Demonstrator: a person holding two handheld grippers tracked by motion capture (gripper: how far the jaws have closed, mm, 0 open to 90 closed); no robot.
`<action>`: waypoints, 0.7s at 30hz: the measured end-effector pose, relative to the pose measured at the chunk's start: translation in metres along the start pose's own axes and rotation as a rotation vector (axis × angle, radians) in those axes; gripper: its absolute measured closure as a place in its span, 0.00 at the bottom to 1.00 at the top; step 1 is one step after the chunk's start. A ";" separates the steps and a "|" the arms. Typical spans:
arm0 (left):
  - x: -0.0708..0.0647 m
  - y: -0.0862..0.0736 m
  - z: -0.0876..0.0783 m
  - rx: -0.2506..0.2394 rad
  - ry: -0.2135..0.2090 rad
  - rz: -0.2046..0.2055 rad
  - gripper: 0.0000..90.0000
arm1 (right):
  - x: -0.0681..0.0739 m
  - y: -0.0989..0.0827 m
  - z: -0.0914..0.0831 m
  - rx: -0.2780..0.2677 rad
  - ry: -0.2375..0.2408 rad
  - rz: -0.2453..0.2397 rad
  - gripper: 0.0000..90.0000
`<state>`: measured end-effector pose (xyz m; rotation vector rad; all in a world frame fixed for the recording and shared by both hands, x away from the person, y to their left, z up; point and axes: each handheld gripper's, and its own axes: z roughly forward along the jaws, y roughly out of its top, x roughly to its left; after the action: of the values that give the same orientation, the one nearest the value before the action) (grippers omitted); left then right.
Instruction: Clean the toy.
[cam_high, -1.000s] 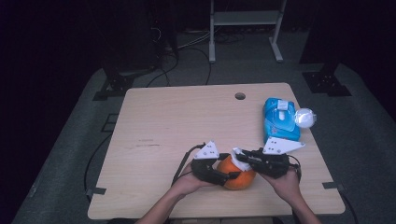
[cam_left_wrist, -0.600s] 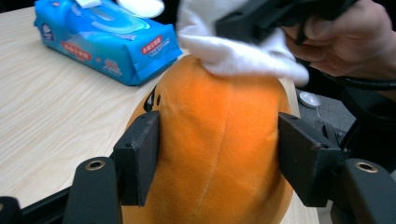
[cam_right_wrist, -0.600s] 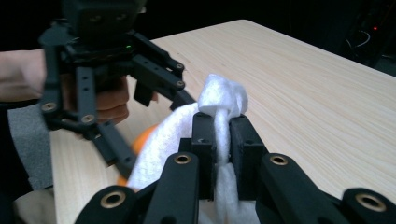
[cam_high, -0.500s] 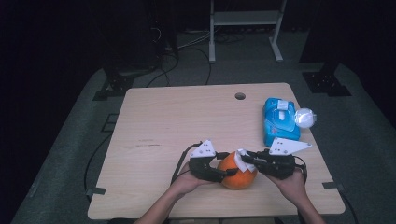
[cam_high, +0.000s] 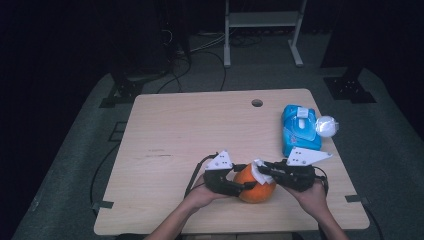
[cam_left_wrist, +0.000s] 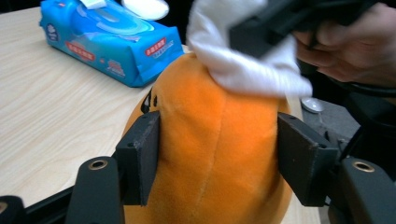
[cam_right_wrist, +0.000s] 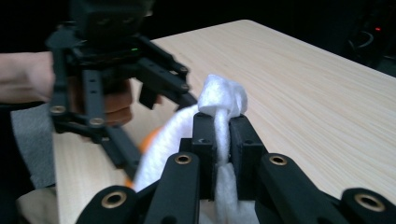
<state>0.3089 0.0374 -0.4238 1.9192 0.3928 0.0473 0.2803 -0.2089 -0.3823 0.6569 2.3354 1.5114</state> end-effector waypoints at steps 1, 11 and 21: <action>-0.002 0.000 0.001 0.003 -0.002 0.007 0.40 | 0.003 0.001 0.002 0.000 0.008 -0.008 0.90; -0.017 0.001 0.008 0.029 -0.014 0.105 0.41 | -0.006 0.002 0.004 0.030 -0.033 0.010 0.91; 0.003 -0.001 -0.001 -0.003 0.008 -0.011 0.38 | -0.021 -0.008 -0.007 0.017 -0.049 0.074 0.91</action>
<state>0.3108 0.0393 -0.4252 1.9142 0.4089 0.0484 0.2934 -0.2282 -0.3873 0.7838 2.3140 1.4900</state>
